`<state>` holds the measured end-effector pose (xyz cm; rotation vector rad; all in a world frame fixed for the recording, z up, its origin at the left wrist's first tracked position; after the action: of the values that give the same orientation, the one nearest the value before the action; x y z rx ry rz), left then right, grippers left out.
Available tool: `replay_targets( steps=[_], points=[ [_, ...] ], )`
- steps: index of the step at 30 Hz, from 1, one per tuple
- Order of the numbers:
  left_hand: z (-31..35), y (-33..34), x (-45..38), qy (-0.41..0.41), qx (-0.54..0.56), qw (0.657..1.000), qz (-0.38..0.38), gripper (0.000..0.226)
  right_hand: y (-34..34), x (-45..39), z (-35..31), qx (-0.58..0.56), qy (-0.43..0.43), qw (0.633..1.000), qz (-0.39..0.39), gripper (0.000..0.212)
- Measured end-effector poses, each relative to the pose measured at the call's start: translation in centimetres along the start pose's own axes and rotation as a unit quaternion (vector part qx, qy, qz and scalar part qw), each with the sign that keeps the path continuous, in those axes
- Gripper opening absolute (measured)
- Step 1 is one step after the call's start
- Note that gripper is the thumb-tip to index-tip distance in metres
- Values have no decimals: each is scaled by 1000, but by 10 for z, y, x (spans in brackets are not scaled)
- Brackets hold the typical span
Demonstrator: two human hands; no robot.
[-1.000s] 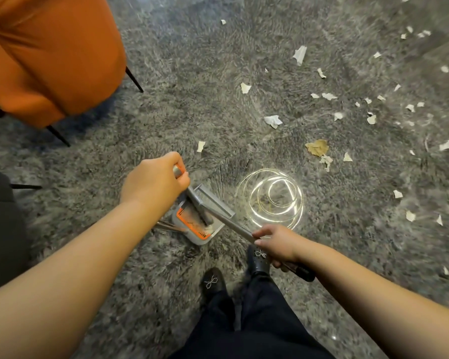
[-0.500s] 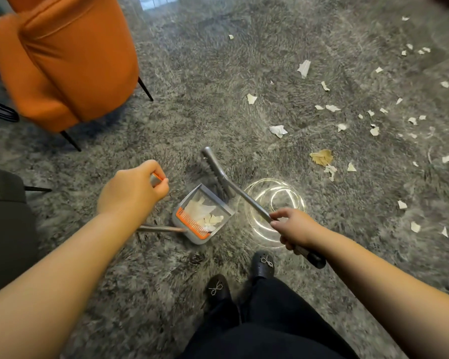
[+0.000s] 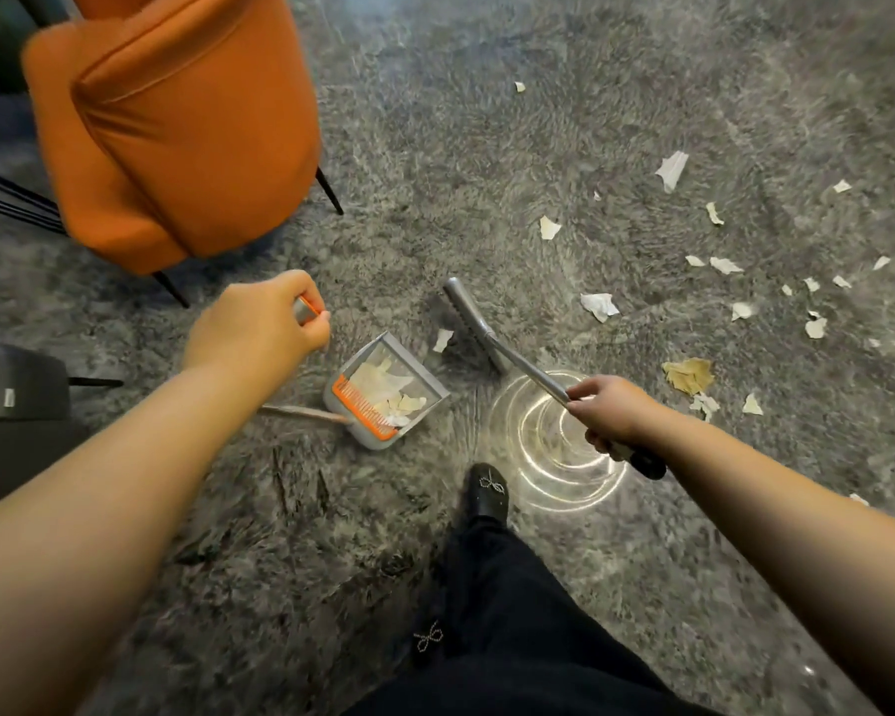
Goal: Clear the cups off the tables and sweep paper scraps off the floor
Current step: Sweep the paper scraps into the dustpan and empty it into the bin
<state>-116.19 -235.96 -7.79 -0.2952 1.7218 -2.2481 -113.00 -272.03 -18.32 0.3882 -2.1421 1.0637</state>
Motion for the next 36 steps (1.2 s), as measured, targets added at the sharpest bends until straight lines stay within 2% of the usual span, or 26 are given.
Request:
replay_targets(
  steps=[9, 19, 22, 26, 29, 36],
  points=[
    [19, 20, -108, 40, -51, 994, -84, 18, -33, -100, -89, 144, -32, 989, -33, 19],
    [-2, 20, -139, 49, -46, 996, -64, 22, -2, -92, -120, 268, -41, 955, -122, 21],
    [-4, 23, -150, 56, -42, 996, -62, 21, 4, -82, -121, 226, -38, 962, -151, 25],
    [-9, 19, -171, 45, -23, 996, -69, 23, 5, -67, -115, 90, 31, 981, -166, 31],
    [-13, 9, -186, 40, 3, 997, -65, 22, 7, -50, -114, 36, 49, 986, -153, 30],
    [19, 1, -216, 117, 9, 991, -68, 23, 0, -36, -120, -51, 70, 993, -76, 32]
  ],
)
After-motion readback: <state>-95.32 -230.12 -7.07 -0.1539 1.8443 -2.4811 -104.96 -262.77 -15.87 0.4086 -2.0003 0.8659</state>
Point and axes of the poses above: each hand's wrist, its own x-axis away from the middle knuckle, its own y-axis out of the palm, z = x × y, the point moved 4 cm from there along -x, towards the middle knuckle, and after that the axes turned 9 degrees about z, right-handed, at the moved point
